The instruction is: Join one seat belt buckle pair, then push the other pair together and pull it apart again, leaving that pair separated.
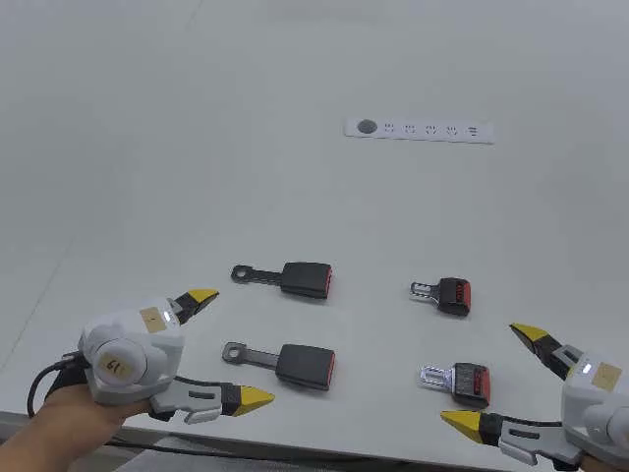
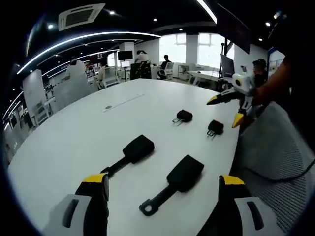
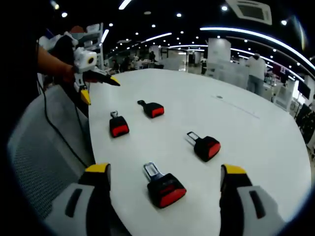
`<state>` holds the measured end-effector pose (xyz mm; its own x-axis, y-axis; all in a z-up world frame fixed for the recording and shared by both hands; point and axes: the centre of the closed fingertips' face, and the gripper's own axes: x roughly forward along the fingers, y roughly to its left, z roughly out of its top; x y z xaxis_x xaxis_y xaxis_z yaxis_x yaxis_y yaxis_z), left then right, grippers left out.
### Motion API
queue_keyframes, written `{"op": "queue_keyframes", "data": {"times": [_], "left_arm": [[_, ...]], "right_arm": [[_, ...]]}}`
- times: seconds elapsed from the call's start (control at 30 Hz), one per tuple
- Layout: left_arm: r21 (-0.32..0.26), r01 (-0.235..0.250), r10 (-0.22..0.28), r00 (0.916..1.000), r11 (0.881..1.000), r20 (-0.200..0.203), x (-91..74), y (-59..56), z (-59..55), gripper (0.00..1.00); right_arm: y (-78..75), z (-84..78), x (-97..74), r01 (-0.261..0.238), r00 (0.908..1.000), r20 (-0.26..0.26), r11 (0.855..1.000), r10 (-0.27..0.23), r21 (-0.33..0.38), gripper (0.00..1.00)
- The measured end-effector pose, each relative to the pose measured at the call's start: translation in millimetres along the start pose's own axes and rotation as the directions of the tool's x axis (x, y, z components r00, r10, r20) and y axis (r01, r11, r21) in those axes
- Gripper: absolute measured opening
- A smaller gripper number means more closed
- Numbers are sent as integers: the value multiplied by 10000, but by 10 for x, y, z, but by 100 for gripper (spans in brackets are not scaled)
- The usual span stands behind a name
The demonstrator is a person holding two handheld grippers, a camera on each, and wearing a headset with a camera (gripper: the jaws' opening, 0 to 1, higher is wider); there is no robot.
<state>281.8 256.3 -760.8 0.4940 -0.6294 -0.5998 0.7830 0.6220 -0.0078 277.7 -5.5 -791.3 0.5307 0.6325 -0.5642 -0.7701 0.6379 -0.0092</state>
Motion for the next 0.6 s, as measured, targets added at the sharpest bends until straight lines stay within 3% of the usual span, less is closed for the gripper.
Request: {"op": "queue_keyframes", "data": {"times": [0.33,0.6], "left_arm": [[-25,-20,20,9999,10000,-131,4,-9,-55,93],[-57,-47,46,10000,10000,-50,0,-7,-28,93]], "right_arm": [[-7,-19,-12,41,10000,39,9999,-41,149,92],[-17,-34,-28,100,9999,-6,9998,-100,184,92]]}}
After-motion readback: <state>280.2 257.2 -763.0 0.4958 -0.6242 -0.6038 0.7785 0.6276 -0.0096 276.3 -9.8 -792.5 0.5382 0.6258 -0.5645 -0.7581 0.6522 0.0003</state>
